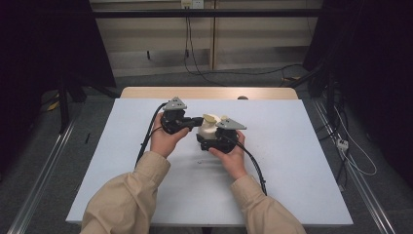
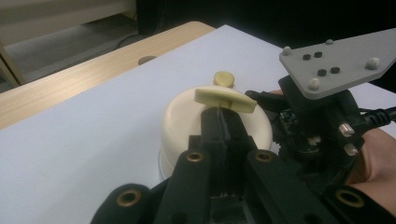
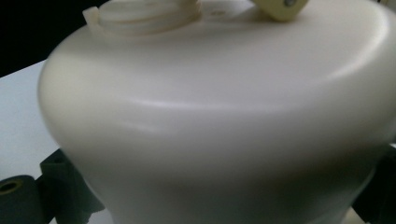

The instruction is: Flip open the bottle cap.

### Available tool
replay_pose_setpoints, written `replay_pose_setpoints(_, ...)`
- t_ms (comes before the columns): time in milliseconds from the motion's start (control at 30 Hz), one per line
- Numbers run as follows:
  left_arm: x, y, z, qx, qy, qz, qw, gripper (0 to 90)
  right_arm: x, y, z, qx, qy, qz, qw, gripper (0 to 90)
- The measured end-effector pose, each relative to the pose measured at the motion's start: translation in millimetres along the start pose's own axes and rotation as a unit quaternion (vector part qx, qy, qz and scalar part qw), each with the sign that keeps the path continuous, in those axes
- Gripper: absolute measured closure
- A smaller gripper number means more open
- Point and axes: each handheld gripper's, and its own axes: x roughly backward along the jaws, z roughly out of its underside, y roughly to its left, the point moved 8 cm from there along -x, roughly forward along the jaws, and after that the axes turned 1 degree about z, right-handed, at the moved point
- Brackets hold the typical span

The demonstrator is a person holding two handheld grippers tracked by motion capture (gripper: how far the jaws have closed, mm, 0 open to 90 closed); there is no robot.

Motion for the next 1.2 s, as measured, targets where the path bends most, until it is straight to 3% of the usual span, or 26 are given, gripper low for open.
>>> replay_pose_setpoints(1200,-12.3,-5.1,-9.5,-0.005,0.0,0.005,1.0,89.5,-0.1,-0.4,0.9,0.003,0.002,0.001,1.0,4.2)
